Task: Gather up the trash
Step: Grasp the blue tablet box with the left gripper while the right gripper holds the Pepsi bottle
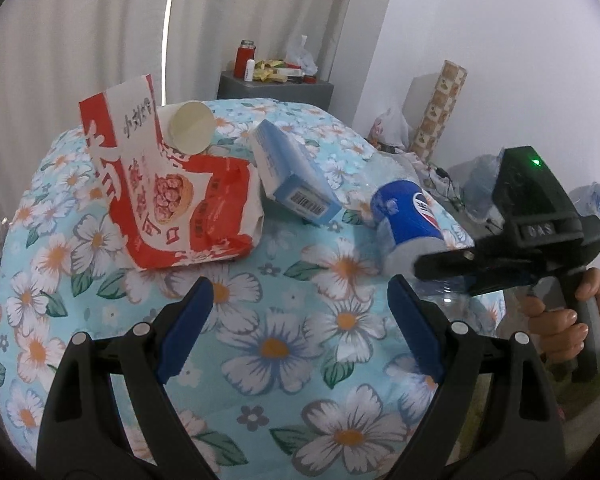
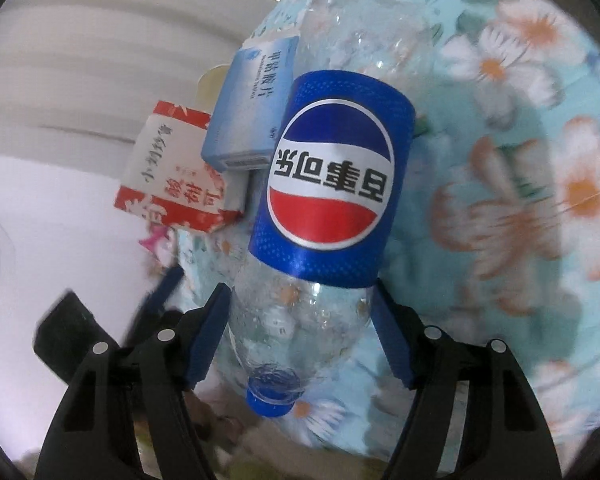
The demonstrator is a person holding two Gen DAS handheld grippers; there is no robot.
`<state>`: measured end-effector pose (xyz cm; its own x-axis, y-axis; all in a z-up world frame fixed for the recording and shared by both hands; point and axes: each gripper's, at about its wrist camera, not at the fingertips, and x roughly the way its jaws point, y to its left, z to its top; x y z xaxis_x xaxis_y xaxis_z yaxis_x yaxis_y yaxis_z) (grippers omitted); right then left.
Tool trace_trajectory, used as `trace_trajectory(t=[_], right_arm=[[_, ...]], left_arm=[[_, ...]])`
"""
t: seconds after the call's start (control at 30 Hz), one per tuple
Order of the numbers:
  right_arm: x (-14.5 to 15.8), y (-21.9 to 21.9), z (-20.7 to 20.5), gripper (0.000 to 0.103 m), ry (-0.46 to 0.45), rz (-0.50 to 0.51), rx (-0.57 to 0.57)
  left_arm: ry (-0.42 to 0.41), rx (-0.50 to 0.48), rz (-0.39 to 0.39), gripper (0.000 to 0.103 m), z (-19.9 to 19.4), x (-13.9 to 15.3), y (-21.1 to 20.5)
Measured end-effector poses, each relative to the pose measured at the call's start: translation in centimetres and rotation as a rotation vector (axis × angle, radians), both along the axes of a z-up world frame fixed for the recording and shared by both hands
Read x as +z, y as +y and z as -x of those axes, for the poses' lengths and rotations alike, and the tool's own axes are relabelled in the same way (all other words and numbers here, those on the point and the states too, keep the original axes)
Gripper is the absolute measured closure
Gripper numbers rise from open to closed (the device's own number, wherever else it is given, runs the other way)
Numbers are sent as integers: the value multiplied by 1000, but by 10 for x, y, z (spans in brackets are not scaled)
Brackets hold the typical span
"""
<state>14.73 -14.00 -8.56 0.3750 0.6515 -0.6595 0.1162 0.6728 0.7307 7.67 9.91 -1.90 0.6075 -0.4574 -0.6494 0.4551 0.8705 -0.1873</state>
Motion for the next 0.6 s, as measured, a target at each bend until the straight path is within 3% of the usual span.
trace_trajectory(t=[0.17,0.3,0.4,0.6], right_arm=[[7,-22,12,35,-11,110,-30],[0,-36,14,35,-5,85,-67],[-2,-37,13,35,-13,89,-72],[-1,-37,10,35,-35,107,-69]], left_arm=[[-6,12,17,19,-10,1,-7],[-28,31,21,19,-29,8,-16],[-47,57,-2,19,-51,14,-26],[-17,99,-127,19,-114,12,-64]])
